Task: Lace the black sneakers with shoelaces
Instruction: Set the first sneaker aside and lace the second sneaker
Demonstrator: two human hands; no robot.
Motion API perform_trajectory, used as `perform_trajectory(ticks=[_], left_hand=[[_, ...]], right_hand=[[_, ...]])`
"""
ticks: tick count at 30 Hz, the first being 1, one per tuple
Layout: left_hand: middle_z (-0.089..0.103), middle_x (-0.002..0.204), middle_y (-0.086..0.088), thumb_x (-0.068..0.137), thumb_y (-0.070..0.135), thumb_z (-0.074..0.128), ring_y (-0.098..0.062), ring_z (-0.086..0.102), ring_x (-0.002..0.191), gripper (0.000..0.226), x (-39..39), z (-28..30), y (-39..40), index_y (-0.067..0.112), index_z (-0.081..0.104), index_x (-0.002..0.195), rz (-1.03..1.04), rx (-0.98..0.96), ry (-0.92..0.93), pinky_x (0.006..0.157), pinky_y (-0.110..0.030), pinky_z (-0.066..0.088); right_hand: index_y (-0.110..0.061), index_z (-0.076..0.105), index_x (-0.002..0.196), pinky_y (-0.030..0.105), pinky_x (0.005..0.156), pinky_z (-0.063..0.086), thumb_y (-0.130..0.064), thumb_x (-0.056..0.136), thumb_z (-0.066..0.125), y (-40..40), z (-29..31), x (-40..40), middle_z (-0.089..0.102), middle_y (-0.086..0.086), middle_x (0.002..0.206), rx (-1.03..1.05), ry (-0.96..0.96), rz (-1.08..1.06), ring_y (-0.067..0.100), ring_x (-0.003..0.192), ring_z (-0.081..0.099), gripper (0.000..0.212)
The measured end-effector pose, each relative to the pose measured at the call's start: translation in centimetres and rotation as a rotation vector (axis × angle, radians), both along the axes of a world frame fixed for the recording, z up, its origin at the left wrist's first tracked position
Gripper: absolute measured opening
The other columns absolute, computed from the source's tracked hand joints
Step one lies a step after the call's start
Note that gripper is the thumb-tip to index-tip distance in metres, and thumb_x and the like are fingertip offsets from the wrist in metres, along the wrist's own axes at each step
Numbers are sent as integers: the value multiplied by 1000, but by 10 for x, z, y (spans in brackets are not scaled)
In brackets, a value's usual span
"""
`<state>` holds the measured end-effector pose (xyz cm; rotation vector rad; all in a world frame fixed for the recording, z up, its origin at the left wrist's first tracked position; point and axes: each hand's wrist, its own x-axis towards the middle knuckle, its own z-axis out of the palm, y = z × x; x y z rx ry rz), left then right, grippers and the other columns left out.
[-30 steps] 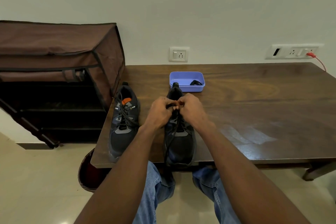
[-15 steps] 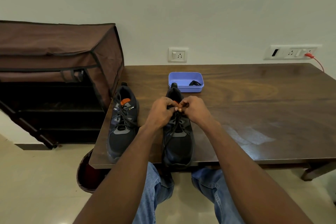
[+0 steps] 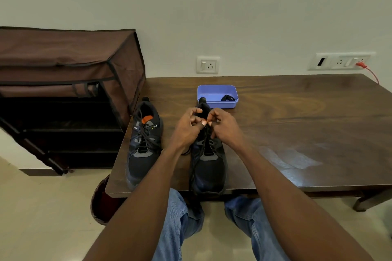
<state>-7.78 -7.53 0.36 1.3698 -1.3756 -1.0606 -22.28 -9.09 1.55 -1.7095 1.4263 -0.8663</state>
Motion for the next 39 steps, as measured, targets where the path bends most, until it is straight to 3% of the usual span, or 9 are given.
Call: perform_trajectory(ticks=[6,11,16,19,24,30,33,36,39], left_hand=[[65,78,-2,94,0,61,-8,56,51,31,7,7,-4,13,51,120,159,96,230,44,-18,42],[57,72,-2,99,3,52,-10,49,46,19,18,12,-5,10,54,117,202,189,517,39,-21,35],[68,78,-3,90,13,72,-16,65,70,17,12,6,2,10,70,106,-98,-3,-109,68,-30,54],[72,76,0,90,13,71,-4,65,66,4,5,1,5,14,75,92,-103,-31,-300,64,-23,50],[68,79,5,90,6,69,5,61,68,11,8,14,4,15,70,84,76,20,135,71,-12,45],[72,94,0,95,7,59,-13,60,98,15,12,21,6,17,67,86,40,138,414,81,-28,43],[74,85,-2,97,0,53,-14,66,88,16,16,22,3,12,62,94,115,144,577,76,-26,46],[65,69,-2,97,0,51,-16,64,69,12,17,26,5,11,56,97,113,147,792,73,-30,52],[49,56,3,94,11,57,-10,48,48,3,23,28,5,14,57,92,278,116,941,61,-30,50]], right_hand=[[-18,63,96,37,63,54,1,85,61,-1,5,0,61,2,77,53,54,77,13,64,57,22],[-5,66,89,26,43,32,1,87,49,-1,25,-11,54,3,63,182,-402,-130,13,41,39,19],[-4,67,89,24,44,27,-6,85,63,-3,30,-31,44,-2,59,225,-697,-195,11,45,32,6],[-11,69,81,20,50,30,-4,84,63,-4,35,-38,55,-8,57,157,-766,-340,4,47,41,9],[-8,60,77,27,57,40,-9,87,51,-2,43,-52,47,-1,51,311,-1220,-418,12,43,41,14],[-10,57,84,22,44,36,-2,91,57,-4,43,-55,53,1,68,252,-1210,-342,7,36,33,10],[-10,59,92,24,53,41,-2,90,52,-6,42,-55,52,-1,63,269,-1254,-412,9,46,46,11],[-11,58,81,23,49,33,-7,89,50,-8,42,-60,41,-3,54,303,-1330,-566,9,38,36,13],[-15,54,74,24,47,26,-17,91,57,-9,38,-68,38,-6,52,306,-1165,-692,8,33,26,18]])
